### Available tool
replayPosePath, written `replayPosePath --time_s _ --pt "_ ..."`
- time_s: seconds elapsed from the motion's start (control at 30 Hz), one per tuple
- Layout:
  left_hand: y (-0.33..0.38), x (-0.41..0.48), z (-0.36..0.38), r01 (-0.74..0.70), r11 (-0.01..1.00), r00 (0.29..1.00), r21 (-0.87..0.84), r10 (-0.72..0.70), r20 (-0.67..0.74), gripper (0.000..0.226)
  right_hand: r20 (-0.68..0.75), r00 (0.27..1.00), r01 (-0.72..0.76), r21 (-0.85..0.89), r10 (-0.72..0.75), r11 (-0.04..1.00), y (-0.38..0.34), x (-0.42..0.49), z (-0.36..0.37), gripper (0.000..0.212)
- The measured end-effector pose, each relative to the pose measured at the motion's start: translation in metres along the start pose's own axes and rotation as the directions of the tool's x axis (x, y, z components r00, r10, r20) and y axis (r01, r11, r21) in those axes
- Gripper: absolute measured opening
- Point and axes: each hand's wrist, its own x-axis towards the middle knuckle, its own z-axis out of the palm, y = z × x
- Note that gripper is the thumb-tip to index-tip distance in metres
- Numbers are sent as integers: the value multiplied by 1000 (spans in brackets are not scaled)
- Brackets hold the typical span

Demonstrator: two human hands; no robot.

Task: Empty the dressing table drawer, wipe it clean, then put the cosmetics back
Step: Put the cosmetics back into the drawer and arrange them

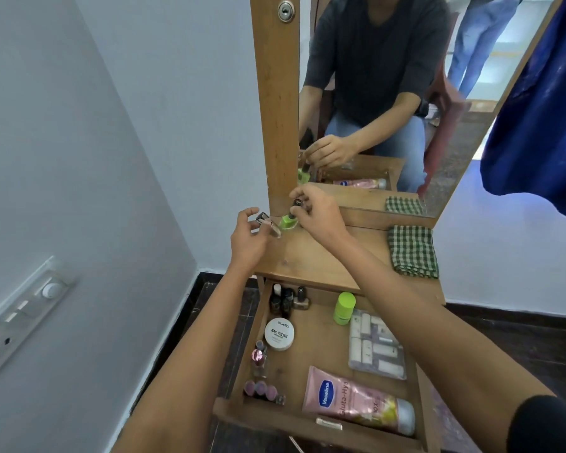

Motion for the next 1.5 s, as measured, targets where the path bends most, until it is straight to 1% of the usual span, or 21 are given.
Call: replayPosePath --time_s 0.1,0.17,0.27,0.3,0.37,0.47,0.6,0.8,0.9,1.0,1.07,1.17,1.23,1.33,1.43,1.5 --pt "-2 -24 -8 -10 998 998 -63 14 68 30 33 999 -29 -19 30 999 -3 -27 -15 15" --pt "-2 -43 -13 -26 998 996 -50 29 80 24 57 997 -45 -21 46 999 -6 -50 -26 14" --pt "-5 -69 -17 37 989 995 -141 -24 92 19 120 990 -70 -13 71 997 -4 -88 -38 17" --pt "-7 -78 -18 48 988 995 -147 -34 99 20 152 985 -85 -17 86 996 -3 -100 -39 19" --pt "-12 -93 -18 37 994 995 -104 -27 99 22 230 968 -90 -51 99 995 2 -122 -37 22" --pt "-19 -110 -20 -36 999 996 36 33 81 24 338 939 -29 -127 70 992 8 -146 -27 27" --pt "-30 -123 -21 -14 997 995 76 7 96 20 466 881 56 -261 75 964 20 -161 0 31" --pt "-43 -122 -19 -38 984 991 174 14 134 25 520 852 135 -324 58 936 36 -165 35 40" --pt "-46 -118 -19 -41 980 989 197 13 145 26 510 860 167 -313 17 935 43 -162 43 45" --pt "-49 -114 -19 -35 979 990 201 6 140 27 463 886 116 -285 31 951 50 -164 45 50" --pt "-51 -113 -18 -36 979 990 199 8 139 27 389 918 42 -280 73 959 54 -170 46 51" --pt "-52 -113 -16 -20 981 991 191 -6 133 26 242 962 -34 -342 123 939 56 -185 49 45" --pt "-53 -112 -15 -10 982 991 188 -15 130 26 234 947 -120 -376 219 919 52 -195 53 41" --pt "-52 -111 -13 -7 983 991 186 -17 129 27 219 886 -319 -350 408 881 51 -196 64 39" --pt "-52 -112 -12 -26 984 991 179 1 136 26 196 865 -413 -246 462 877 54 -189 76 29" --pt "-53 -112 -12 -33 984 989 174 7 145 24 157 859 -457 -194 487 868 56 -185 82 23"
